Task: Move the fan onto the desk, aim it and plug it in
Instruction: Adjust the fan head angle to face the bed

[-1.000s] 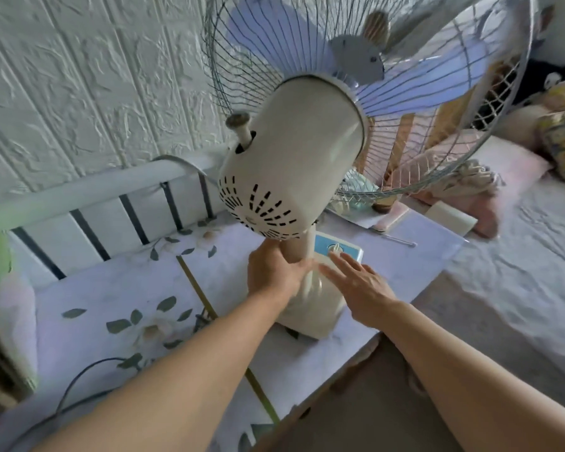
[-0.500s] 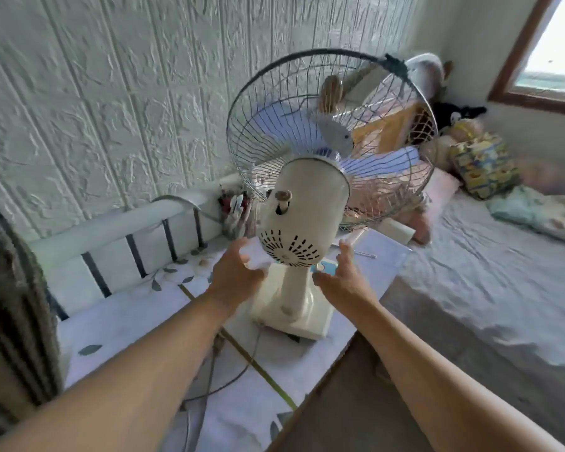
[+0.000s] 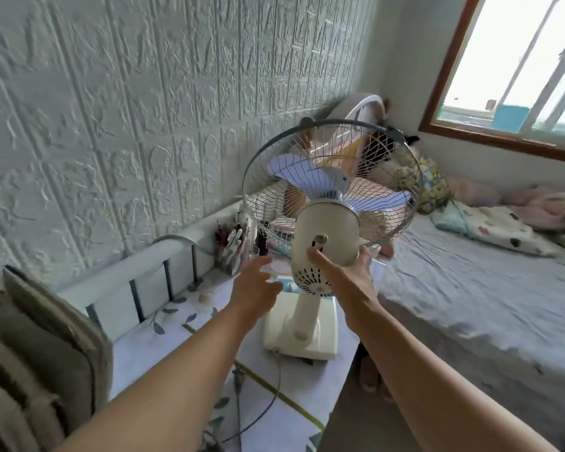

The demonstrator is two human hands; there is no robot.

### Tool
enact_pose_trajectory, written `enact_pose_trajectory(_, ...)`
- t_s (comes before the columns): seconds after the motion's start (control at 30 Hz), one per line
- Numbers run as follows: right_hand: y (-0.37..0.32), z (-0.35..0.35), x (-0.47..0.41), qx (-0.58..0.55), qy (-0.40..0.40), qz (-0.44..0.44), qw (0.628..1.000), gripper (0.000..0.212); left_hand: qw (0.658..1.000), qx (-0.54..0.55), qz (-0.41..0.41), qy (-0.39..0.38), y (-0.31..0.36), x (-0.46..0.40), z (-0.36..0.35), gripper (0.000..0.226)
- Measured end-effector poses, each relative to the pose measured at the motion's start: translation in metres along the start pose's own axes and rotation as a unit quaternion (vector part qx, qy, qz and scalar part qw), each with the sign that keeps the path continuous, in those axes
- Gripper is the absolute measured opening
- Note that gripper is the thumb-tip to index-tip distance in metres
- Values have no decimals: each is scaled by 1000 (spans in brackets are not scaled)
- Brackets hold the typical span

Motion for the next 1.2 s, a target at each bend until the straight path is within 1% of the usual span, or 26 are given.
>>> enact_pose_trajectory(0.07,-4,-1,-1,22,26,-7,999,98,1000,9,11,-5,0,-5,-1,53)
enact_pose_trajectory(0.13,-6,-2,-4,13,37,-3,999,97,1000,5,8,-13,-1,-11,-4,53)
enact_pose_trajectory(0.3,-6,0,-12,-20,38,-2,999,87,1000,1,17,-23,-7,-23,-10,51)
enact_pose_trajectory(0.47,-3,10,-21,-16,25,25,999,77,1000,-18,5,-24,-9,-35,-20,48)
enact_pose_trajectory(0.63,0,23,-32,-20,8,33,999,70,999,-4,8,-32,-11,-48,-32,47)
enact_pose_trajectory(0.7,0,30,-37,-26,6,38,999,68,999,-8,7,-40,-14,-53,-38,45)
enact_pose_trajectory(0.8,2,36,-41,-28,11,52,998,58,998,-28,-1,-57,-17,-58,-50,40)
enact_pose_trajectory(0.87,5,38,-43,-26,14,60,998,54,997,-17,3,-69,-20,-61,-60,39)
enact_pose_trajectory(1.07,12,40,-44,-22,17,76,997,58,995,-67,-17,-73,-17,-71,-79,31)
enact_pose_trajectory(1.13,13,40,-44,-27,13,78,996,58,997,-14,4,-74,-21,-74,-83,23)
enact_pose_trajectory(1.2,13,41,-45,-28,10,80,996,58,998,10,18,-62,-24,-77,-84,15)
Point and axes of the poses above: each hand's wrist, its own x-axis away from the middle knuckle, its own z-axis out of the back of the hand, y = z × x, the point moved 7 cm from there along -x, towards the middle knuckle, and after that the axes turned 14 degrees about x, right-handed, at the moved point
